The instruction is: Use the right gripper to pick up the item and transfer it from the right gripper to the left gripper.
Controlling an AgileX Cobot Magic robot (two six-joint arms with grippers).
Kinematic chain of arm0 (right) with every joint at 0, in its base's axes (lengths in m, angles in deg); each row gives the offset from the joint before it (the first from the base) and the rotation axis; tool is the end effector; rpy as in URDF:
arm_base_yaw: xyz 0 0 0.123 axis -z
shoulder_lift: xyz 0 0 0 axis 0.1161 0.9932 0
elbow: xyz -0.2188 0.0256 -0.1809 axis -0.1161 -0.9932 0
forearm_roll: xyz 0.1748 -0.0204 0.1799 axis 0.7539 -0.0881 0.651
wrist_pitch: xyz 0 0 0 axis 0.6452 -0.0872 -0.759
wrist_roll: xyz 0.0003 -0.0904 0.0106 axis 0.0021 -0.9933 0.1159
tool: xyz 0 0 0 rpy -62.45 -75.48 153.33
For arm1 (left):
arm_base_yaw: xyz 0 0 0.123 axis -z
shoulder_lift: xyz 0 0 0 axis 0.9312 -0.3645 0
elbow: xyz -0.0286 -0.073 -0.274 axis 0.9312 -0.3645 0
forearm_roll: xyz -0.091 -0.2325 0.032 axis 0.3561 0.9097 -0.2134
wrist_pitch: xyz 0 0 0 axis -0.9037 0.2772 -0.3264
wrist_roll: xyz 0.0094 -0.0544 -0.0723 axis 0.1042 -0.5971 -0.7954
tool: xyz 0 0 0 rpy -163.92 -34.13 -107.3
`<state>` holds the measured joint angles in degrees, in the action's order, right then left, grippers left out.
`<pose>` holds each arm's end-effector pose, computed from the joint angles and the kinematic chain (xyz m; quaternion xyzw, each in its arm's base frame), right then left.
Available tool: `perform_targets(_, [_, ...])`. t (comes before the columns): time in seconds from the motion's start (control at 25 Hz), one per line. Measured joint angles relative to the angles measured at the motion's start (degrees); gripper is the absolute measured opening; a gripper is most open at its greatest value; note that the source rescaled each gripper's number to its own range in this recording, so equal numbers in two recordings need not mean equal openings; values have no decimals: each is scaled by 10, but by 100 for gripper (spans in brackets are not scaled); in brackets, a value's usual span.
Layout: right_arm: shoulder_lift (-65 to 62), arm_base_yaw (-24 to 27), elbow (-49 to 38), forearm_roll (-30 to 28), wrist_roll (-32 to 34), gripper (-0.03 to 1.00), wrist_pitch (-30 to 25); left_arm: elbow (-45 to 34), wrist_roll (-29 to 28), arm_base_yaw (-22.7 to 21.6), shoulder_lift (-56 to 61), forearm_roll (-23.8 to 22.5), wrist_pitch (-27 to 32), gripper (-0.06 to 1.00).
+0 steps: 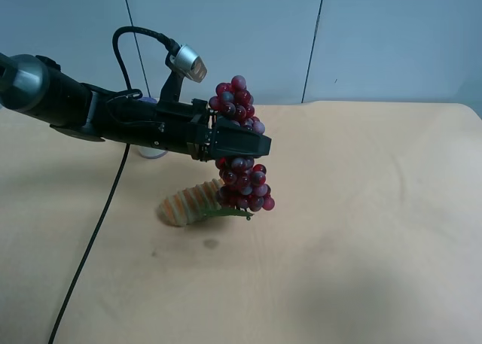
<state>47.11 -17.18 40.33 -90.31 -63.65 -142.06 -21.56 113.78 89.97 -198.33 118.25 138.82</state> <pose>-0.0056 -0.0024 0.2768 -0.0846 0.8516 0.0349 0.5162 0.3069 -0.2098 0.1553 0.3454 0.6946 -0.5710 0.2687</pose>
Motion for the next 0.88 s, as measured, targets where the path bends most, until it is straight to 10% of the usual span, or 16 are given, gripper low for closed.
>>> perform_targets(0.88, [-1, 72, 0, -20, 1, 93, 0, 0, -37, 0, 0, -22, 0, 3])
